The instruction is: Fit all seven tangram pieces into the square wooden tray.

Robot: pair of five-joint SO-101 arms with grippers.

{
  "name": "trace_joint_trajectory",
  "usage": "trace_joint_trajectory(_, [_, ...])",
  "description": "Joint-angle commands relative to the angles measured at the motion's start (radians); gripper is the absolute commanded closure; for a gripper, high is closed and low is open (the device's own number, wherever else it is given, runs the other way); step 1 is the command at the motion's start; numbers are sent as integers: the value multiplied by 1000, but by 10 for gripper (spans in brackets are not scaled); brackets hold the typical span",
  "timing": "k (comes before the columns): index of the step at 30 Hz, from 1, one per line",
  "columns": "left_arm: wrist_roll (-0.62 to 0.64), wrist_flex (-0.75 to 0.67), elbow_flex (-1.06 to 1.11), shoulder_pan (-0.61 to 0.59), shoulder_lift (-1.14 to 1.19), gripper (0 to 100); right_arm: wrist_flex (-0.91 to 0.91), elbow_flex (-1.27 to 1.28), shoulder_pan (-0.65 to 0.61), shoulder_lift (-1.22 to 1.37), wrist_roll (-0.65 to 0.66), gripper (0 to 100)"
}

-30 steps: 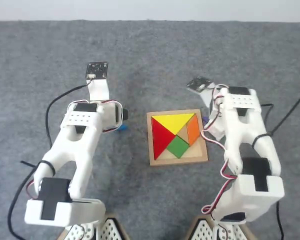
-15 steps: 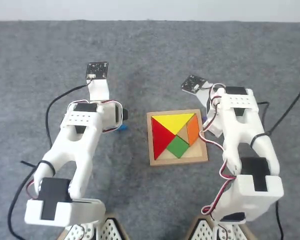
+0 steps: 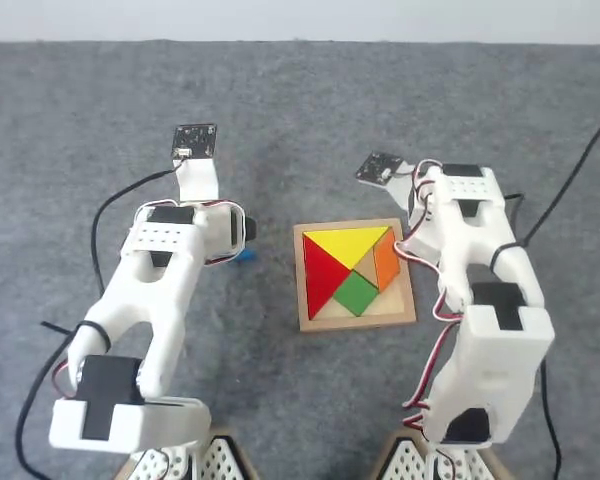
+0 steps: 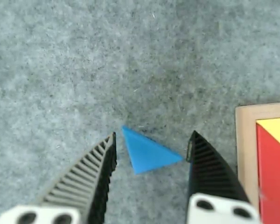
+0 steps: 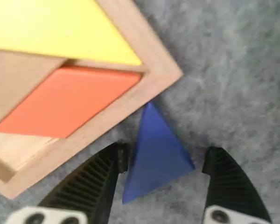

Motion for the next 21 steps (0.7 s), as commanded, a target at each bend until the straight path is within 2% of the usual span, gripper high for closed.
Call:
trace_joint_trajectory(1, [-11, -21, -7, 0, -57, 765, 24, -54, 15, 2, -58, 837])
trace_joint_trajectory(4, [-11, -21, -7, -2, -57, 765, 31, -51, 28, -1, -132, 965])
trace_joint_trajectory(9, [-11, -21, -7, 0, -57, 765, 21, -69, 82, -2, -227, 950])
trace_joint_trajectory(15, [-11, -21, -7, -2, -57, 765, 45, -180, 174, -4, -428, 956])
trace_joint_trajectory(18, [-11, -21, -7, 0, -57, 765, 74, -201, 223, -35, -446, 910])
trace_joint_trajectory(21, [-11, -23, -7, 5, -57, 765, 130, -195, 240, -116, -450, 807])
